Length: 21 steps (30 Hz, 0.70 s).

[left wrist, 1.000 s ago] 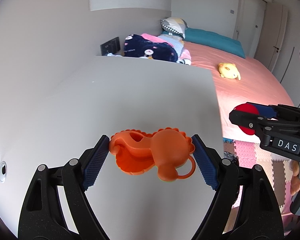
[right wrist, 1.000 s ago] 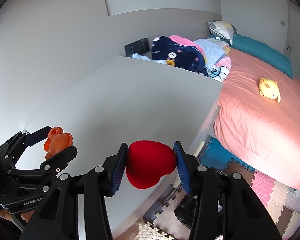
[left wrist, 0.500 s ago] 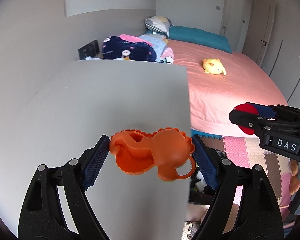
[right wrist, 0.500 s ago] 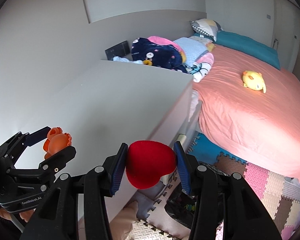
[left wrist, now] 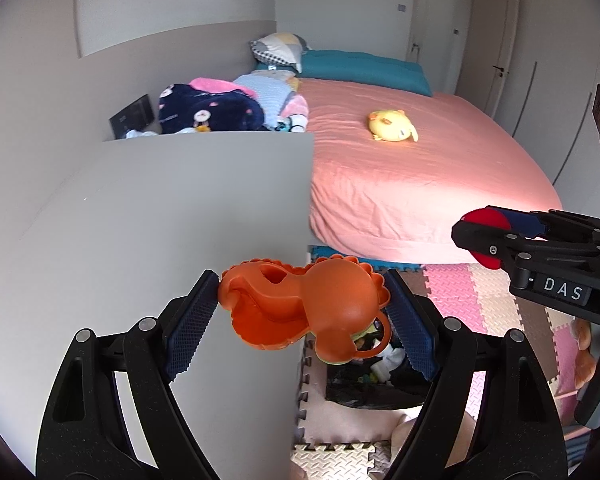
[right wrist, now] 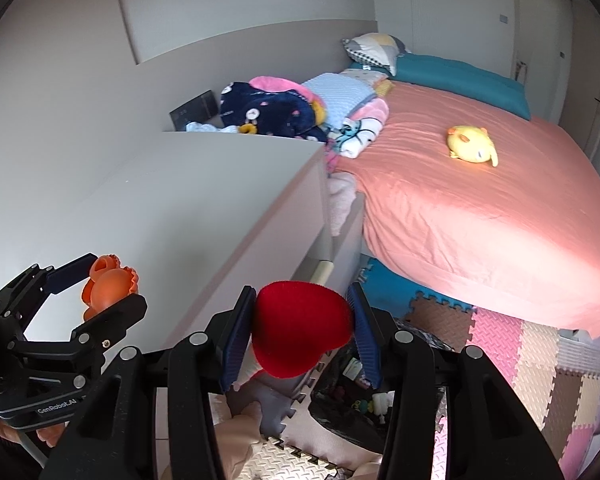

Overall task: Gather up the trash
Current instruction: 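Carry the orange toy and red heart with both grippers over the trash bin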

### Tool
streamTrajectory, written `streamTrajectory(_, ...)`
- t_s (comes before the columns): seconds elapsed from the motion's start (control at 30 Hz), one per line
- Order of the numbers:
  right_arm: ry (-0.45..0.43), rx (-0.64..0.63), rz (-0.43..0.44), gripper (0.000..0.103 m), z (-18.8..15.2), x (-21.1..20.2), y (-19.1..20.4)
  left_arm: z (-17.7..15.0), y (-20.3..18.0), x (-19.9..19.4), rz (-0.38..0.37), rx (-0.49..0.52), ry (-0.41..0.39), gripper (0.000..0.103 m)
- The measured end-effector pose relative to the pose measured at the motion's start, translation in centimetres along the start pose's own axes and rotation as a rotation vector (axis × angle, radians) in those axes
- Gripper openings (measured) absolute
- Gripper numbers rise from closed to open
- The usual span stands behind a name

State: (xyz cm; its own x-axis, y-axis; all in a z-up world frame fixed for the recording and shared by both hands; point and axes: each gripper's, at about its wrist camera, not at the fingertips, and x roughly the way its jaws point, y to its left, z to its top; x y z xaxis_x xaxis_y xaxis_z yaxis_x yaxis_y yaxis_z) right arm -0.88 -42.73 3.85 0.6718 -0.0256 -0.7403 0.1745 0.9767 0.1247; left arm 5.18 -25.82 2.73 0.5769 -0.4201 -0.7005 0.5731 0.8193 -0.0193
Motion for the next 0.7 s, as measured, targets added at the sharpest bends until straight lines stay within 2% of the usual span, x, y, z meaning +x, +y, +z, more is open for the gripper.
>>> streamTrajectory(0.7, -0.016, 0.125, -0.1, 0.049, -1.5, -2.2, -8.4, 1.7, -8.1, 2.5, -0.119, 0.108, 0.019, 0.08)
